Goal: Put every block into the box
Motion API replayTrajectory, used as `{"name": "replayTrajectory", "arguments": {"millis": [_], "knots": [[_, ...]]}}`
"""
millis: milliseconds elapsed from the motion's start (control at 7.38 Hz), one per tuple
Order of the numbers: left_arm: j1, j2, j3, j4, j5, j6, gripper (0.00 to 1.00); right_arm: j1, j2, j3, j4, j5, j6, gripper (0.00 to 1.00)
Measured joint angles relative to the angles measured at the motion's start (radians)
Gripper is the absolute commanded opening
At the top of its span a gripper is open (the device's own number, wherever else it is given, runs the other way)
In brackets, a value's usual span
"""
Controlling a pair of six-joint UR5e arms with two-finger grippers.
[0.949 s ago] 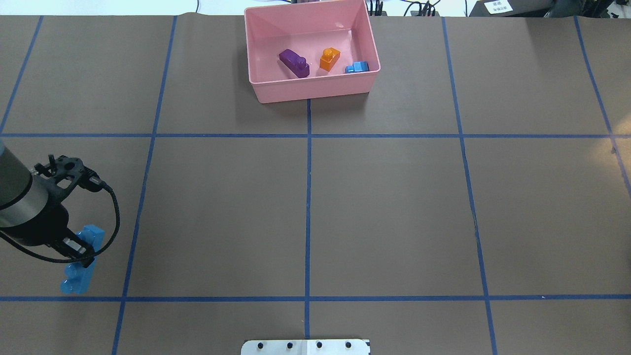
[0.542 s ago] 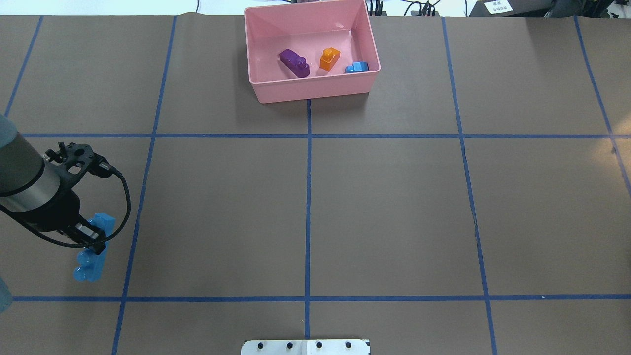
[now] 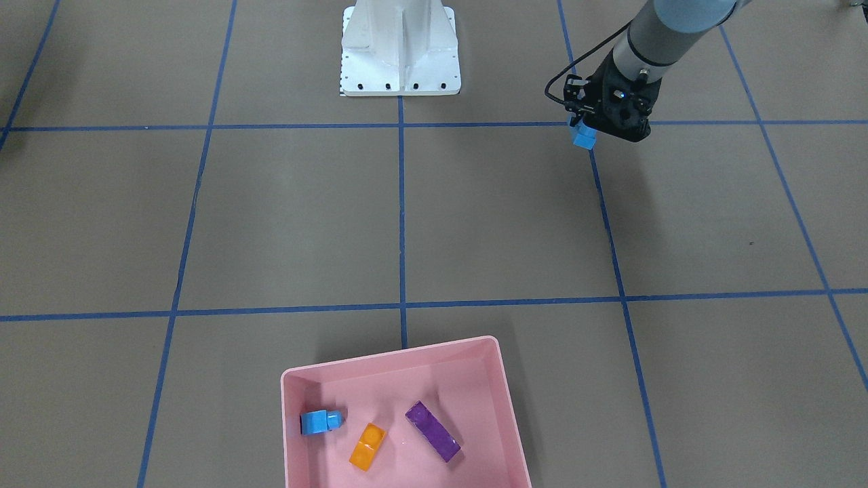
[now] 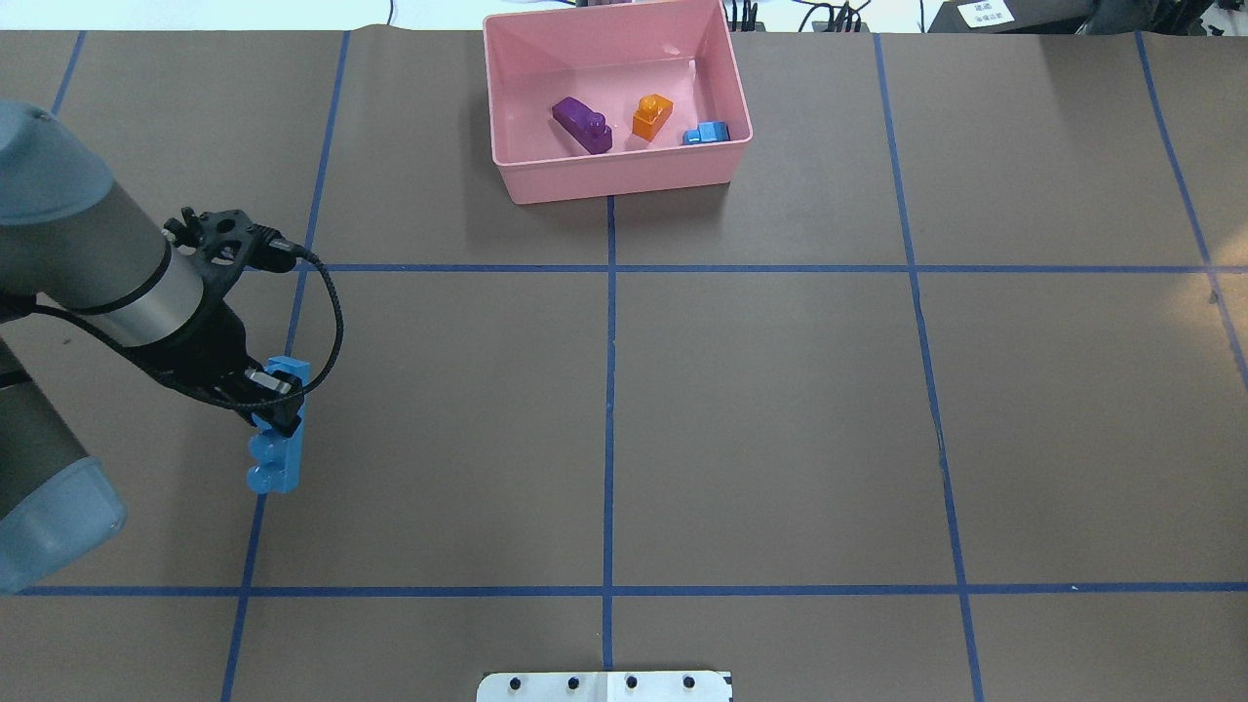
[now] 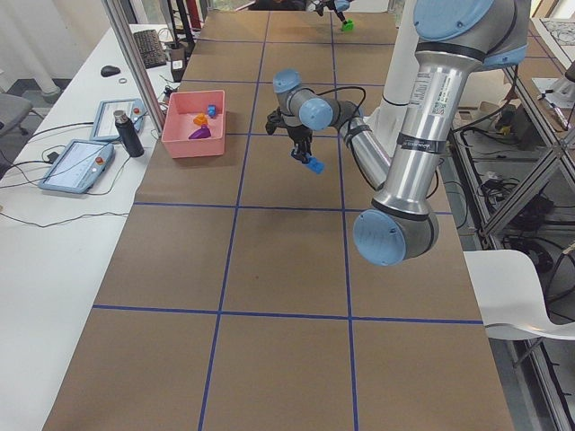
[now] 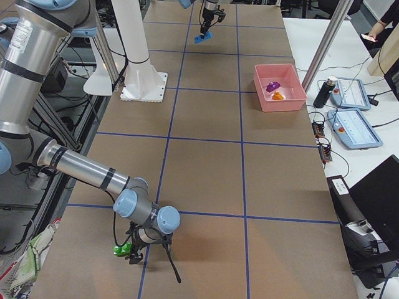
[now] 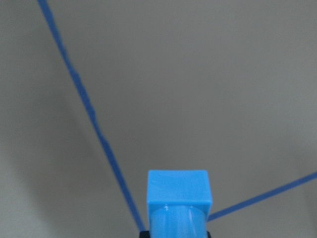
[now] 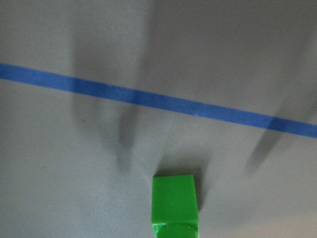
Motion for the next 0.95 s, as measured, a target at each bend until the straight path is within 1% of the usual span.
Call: {"name": "replayTrajectory", "arguments": {"millis": [136,271,407,542,678,949], "knots": [[-0.022,-0.064,0.038,-0.001,-0.008,-0.025,0.0,-0.001,-0.001,-0.012,0.0,0.0,-0.002,0.98],[-0.043,-0.104,0.068,-0.002,-0.011,-0.035,0.0,-0.001,-0.002,-0.022,0.001,0.0,-0.002,0.85],[-0.057,-0.124,0.084,-0.005,-0.012,-0.038,0.0,-0.002,-0.002,-0.028,0.001,0.002,-0.002,0.76],[-0.07,-0.148,0.103,-0.008,-0.012,-0.041,0.0,-0.003,0.0,-0.033,0.001,0.005,0.0,0.7],[-0.093,-0.192,0.136,-0.011,-0.012,-0.044,0.0,-0.003,0.004,-0.04,0.002,0.009,0.001,0.69],[-0.14,-0.286,0.216,-0.02,-0.013,-0.052,0.0,-0.003,0.008,-0.048,0.002,0.018,0.004,0.51]]}}
